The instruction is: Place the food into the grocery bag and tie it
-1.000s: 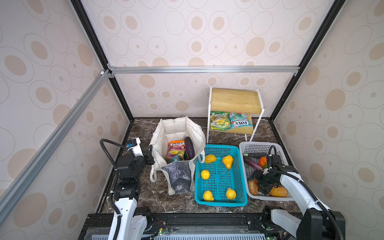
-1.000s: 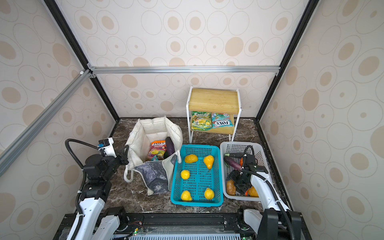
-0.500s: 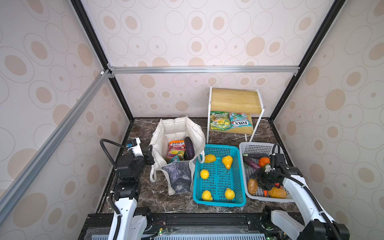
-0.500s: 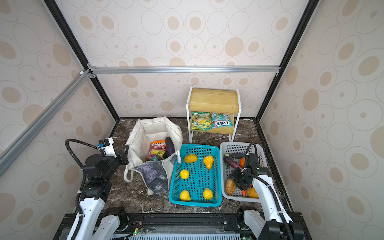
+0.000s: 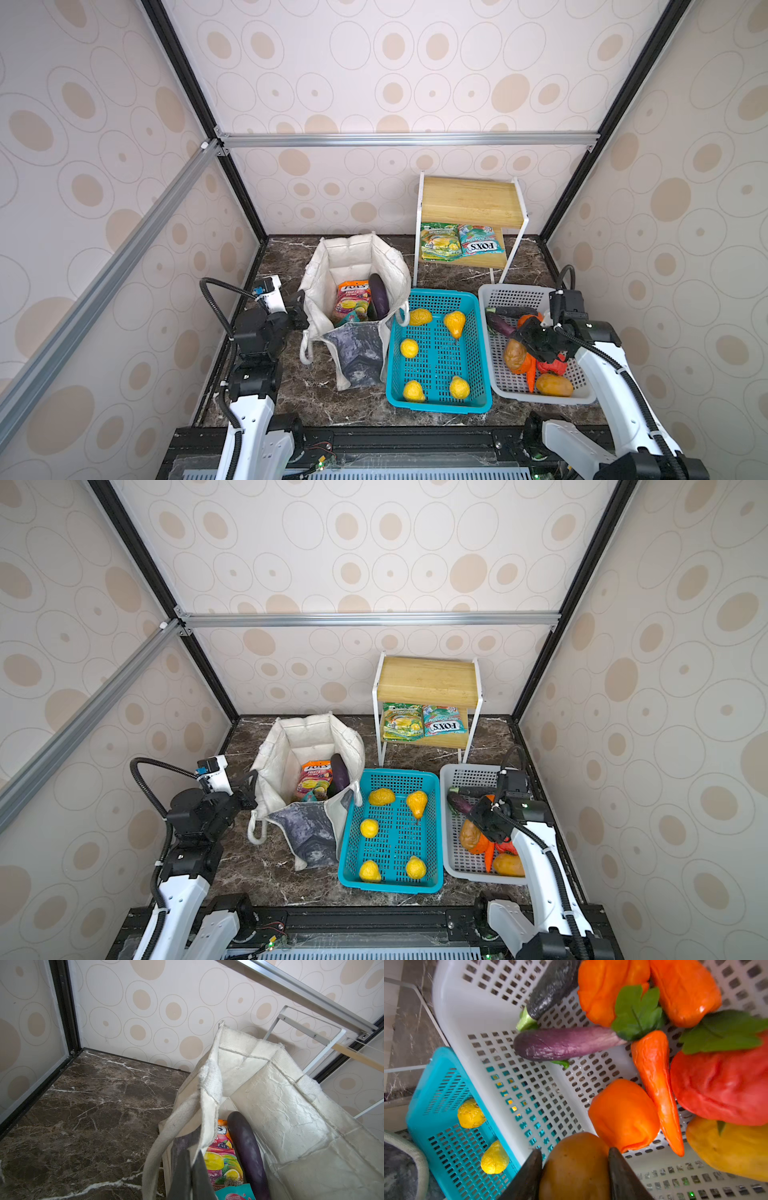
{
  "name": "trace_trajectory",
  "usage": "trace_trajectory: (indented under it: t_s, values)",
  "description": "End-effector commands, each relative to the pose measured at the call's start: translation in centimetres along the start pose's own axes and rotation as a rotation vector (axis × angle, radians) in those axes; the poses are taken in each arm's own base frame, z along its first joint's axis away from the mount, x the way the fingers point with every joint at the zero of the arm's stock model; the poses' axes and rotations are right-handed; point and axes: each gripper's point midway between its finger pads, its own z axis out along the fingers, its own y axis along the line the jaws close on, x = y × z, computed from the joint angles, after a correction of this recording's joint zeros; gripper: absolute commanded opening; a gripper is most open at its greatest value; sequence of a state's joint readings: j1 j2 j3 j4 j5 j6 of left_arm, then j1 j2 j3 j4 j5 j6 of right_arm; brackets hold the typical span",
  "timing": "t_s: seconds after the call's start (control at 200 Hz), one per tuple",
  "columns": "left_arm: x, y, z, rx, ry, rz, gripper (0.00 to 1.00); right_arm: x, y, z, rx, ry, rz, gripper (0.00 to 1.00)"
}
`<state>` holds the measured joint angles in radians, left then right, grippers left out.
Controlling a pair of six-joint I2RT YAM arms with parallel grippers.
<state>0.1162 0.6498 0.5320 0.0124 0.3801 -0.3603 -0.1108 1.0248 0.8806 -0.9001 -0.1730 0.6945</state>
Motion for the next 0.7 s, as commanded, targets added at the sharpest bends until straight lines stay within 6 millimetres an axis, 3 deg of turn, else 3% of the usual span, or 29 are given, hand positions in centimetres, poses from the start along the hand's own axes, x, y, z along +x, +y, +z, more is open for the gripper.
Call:
trace_trajectory:
  t_s: [0.0,0.255,0.41,0.565,0.695]
  values:
    - [-0.9,-0.4,-0.3,0.011,-0.024,0.018,0.00,-2.8,0.1,0.0,0.049,-0.080,0.011,0.44]
    - [-1.0,-0.4,-0.4,0.012,-0.030,0.019,0.00,-6.6,-0.9,2.6,0.217,-0.119,-0.010,0.44]
    - [-1.0,-0.4,-0.3,0.012,-0.028,0.019,0.00,-7.8,-0.6,3.4,0.238,-0.126,-0.023,0.45]
    - [-1.0,-0.4,-0.4,0.011,-0.032,0.021,0.00,-7.0,0.0,3.9,0.194,-0.077,-0.030,0.51]
    - [-1.2,-0.5,-0.5,0.012,-0.037,0.023,0.00,-5.1,1.0,4.2,0.083,-0.031,-0.067,0.73]
